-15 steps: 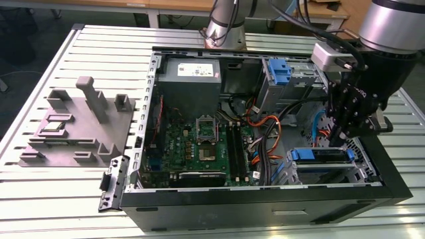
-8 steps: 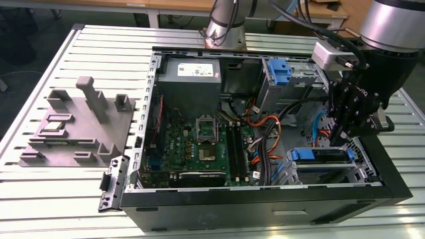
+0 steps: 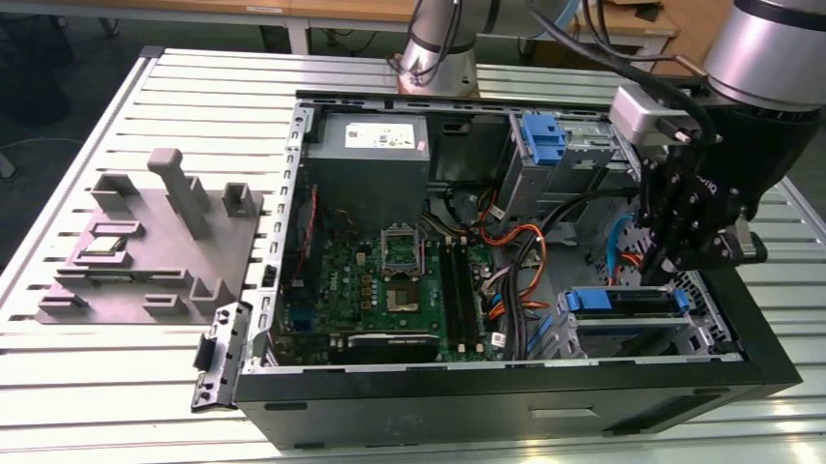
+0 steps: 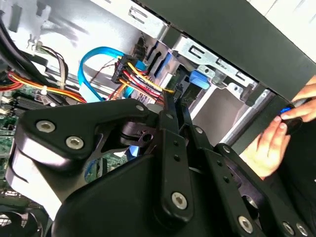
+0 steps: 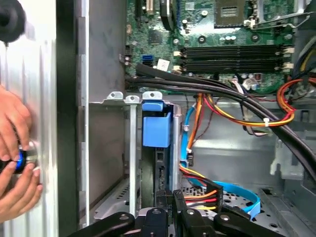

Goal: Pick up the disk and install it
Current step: 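Insert the first disk wire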

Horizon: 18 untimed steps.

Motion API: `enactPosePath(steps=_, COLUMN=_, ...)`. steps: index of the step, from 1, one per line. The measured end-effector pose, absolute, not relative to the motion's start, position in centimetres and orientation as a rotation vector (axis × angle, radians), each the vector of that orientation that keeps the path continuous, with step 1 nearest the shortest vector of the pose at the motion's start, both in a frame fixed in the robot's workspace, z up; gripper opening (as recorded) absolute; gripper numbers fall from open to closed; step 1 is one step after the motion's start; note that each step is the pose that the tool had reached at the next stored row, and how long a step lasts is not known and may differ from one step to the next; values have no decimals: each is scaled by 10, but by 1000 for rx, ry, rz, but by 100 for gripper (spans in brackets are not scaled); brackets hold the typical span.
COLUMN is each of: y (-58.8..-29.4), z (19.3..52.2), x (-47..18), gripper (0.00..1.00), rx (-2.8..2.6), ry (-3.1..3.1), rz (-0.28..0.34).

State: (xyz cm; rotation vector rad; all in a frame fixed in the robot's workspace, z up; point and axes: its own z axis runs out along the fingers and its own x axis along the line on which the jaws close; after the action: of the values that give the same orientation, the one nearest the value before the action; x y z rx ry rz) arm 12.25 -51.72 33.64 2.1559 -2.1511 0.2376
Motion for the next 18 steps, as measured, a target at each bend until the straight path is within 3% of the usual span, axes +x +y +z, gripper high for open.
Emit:
enactPosePath(steps=4, y=-521, z=336, x=122, gripper=17, rx=2184, ry=-2182, rz=183)
enactPosePath(steps=18, y=-532, z=336, x=122, gripper=17, rx=2189, ry=-2187, rz=172)
